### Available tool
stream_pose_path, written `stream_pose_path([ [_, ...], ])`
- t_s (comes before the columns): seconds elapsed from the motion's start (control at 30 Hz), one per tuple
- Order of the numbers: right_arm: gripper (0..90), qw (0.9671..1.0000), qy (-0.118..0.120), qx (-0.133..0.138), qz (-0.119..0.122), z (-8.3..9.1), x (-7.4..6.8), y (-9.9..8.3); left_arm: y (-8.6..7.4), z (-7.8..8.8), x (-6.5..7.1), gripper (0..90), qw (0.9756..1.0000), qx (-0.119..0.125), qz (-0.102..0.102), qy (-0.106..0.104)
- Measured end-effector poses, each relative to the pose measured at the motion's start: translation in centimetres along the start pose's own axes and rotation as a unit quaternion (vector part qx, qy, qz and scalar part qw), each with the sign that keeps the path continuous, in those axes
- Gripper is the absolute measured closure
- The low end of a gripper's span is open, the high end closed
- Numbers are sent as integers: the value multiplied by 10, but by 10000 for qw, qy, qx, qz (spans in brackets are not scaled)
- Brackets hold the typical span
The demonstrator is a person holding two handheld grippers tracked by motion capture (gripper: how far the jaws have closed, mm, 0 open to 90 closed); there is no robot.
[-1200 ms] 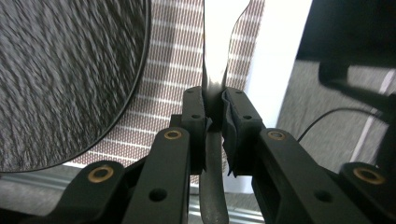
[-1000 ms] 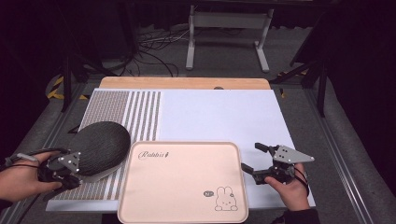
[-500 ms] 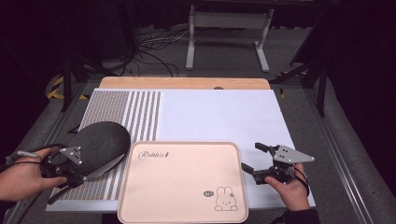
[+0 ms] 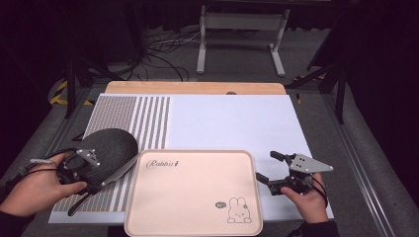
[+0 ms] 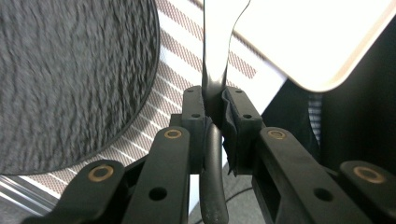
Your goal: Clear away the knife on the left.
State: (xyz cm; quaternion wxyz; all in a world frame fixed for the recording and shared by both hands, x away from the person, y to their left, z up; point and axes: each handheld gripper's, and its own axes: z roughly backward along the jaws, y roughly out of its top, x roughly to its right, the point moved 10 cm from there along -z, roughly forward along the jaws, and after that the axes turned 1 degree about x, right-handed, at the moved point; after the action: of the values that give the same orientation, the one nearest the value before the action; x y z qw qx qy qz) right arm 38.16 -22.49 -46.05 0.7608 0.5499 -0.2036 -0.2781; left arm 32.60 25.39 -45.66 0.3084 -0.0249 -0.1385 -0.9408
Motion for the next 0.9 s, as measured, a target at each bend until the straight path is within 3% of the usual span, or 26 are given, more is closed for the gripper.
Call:
stream_pose_path([
  [0.23,76,10000,-6,-9,15,0,0,0,18,-4,9,800,9993,164,279,-176],
  [0.73,76,10000,-2,11,8,1,1,0,47,-14,33,800,9975,294,311,-570],
  [0.9,76,10000,1,17,3,1,0,0,57,-20,43,800,9969,296,239,-694],
])
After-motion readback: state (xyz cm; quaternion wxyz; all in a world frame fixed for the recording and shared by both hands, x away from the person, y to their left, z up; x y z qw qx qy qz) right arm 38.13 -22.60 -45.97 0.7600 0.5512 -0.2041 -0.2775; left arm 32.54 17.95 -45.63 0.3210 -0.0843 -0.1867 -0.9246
